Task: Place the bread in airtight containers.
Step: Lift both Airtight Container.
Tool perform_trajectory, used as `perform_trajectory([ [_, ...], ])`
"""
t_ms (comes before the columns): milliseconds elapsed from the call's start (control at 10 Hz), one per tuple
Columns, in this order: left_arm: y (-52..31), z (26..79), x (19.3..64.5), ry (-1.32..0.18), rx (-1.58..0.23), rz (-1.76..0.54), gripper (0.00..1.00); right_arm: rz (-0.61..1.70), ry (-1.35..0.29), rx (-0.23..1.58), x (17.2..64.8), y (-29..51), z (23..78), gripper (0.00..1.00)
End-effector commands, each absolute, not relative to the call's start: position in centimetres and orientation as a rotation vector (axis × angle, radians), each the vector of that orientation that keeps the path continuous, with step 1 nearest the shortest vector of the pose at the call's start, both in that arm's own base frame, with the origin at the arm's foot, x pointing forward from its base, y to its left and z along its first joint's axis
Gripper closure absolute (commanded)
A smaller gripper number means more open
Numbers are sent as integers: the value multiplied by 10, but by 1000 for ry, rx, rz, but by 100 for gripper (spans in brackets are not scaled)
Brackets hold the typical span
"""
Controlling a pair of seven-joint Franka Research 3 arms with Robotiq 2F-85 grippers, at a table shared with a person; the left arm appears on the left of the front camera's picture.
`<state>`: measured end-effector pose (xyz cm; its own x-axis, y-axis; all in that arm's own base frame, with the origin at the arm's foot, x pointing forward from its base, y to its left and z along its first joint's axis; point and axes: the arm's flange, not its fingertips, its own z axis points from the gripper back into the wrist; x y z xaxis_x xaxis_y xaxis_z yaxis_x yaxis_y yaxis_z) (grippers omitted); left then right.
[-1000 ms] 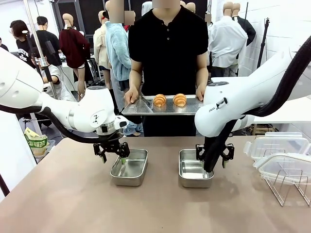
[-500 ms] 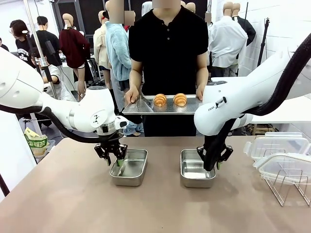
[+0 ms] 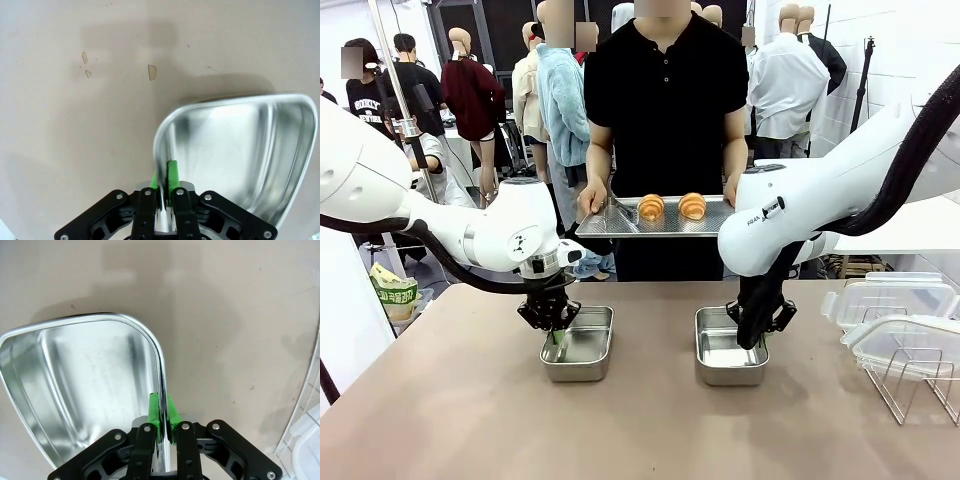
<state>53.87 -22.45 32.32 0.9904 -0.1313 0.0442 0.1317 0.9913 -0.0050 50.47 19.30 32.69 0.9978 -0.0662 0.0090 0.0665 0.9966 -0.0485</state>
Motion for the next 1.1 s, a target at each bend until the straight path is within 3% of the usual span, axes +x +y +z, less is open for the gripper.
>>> perform_trajectory([
  [0, -228, 326, 542, -36, 21, -105, 100, -86, -1, -91, 508, 196, 323, 100],
  [500, -214, 353, 525, -36, -54, -88, 100, -87, -16, -75, 501, 194, 333, 100],
  [1000, -192, 457, 506, -115, -76, -36, 100, -45, -103, -25, 480, 170, 448, 100],
])
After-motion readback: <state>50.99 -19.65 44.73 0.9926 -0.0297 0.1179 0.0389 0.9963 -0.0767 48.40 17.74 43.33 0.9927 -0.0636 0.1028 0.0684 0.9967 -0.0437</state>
